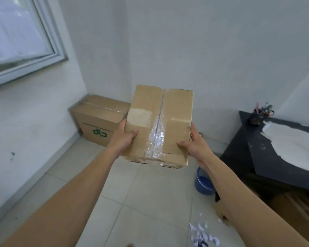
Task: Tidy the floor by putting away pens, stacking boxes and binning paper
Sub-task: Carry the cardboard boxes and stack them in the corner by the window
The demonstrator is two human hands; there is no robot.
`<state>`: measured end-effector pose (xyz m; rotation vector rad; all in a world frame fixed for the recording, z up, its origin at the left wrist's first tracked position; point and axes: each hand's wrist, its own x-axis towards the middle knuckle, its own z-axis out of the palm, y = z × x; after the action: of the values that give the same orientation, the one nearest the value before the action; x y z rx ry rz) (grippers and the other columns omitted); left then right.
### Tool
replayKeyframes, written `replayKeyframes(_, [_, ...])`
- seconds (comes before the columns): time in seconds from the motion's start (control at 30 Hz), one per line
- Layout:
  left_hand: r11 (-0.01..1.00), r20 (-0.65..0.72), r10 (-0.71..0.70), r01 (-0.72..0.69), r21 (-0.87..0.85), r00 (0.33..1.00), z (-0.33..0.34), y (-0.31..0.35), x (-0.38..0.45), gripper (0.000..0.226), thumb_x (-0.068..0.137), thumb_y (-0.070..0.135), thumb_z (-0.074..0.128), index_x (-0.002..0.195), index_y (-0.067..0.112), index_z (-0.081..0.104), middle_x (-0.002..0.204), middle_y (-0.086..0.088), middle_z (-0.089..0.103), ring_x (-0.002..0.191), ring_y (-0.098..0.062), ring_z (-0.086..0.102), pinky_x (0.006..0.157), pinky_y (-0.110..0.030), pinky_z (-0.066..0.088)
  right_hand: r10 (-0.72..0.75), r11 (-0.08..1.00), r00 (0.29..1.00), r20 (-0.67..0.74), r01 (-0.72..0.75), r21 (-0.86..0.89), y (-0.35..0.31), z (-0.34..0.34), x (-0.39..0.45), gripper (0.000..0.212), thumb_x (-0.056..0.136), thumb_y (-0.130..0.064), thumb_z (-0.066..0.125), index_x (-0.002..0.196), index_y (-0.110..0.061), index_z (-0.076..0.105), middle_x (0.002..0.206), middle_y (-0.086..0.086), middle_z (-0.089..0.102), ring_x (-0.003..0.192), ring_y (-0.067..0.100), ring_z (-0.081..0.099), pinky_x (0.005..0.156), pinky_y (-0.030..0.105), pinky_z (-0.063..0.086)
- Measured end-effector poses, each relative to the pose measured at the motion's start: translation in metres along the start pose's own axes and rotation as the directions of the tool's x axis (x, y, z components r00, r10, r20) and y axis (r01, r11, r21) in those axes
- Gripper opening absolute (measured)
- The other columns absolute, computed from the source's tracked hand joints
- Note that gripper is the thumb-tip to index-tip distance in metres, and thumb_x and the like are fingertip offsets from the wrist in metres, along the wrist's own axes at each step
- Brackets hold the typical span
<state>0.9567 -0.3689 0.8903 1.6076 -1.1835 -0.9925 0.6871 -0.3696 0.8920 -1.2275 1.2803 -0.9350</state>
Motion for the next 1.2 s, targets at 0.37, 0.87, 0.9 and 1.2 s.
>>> replayKeyframes(0.37, [1.0,-0.121,0.022,-0.02,0.02,0.992,-0.114,0.018,0.125,0.046,0.096,0.018,0.063,0.138,0.028,0.047,0.121,0.009,0.059,0.114,-0.017,0.059,0.105,-0.039,0.046,-0.076,0.997,0.988,0.133,0.077,-0.006,-0.065,0.107,0.139,0.064,0.089,-0.003,0.064,0.128,-0.054,0.052,0.12,-0.015,0.069,0.115,0.012,0.065,0.092,0.042,0.06])
replayKeyframes(0.87, [1.0,-0.264,0.005,0.0,0.016,0.965,-0.196,-0.016,0.289,0.053,0.096,0.013,0.062,0.145,0.023,0.045,0.132,0.002,0.06,0.118,-0.02,0.059,0.103,-0.042,0.048,-0.051,0.998,0.959,0.279,0.056,-0.01,-0.103,0.214,0.338,0.061,0.092,0.001,0.062,0.134,-0.043,0.054,0.123,-0.012,0.068,0.115,0.01,0.064,0.08,0.027,0.057])
replayKeyframes(0.9, [1.0,-0.283,-0.007,0.006,-0.005,0.959,-0.2,-0.019,0.304,0.051,0.096,0.012,0.061,0.143,0.023,0.047,0.13,0.002,0.061,0.118,-0.021,0.059,0.103,-0.043,0.049,-0.056,0.998,0.954,0.293,0.062,-0.009,-0.106,0.222,0.355,0.061,0.092,0.001,0.062,0.134,-0.042,0.054,0.122,-0.012,0.068,0.114,0.009,0.064,0.079,0.026,0.057])
replayKeyframes(1.2, [0.994,-0.366,-0.096,0.11,0.018,0.926,-0.252,-0.04,0.415,0.054,0.095,0.015,0.06,0.146,0.028,0.045,0.13,0.006,0.062,0.115,-0.017,0.06,0.099,-0.037,0.049,0.009,1.0,0.919,0.394,0.0,-0.023,-0.118,0.292,0.492,0.062,0.093,0.004,0.06,0.134,-0.042,0.054,0.123,-0.008,0.069,0.108,0.009,0.067,0.075,0.023,0.059])
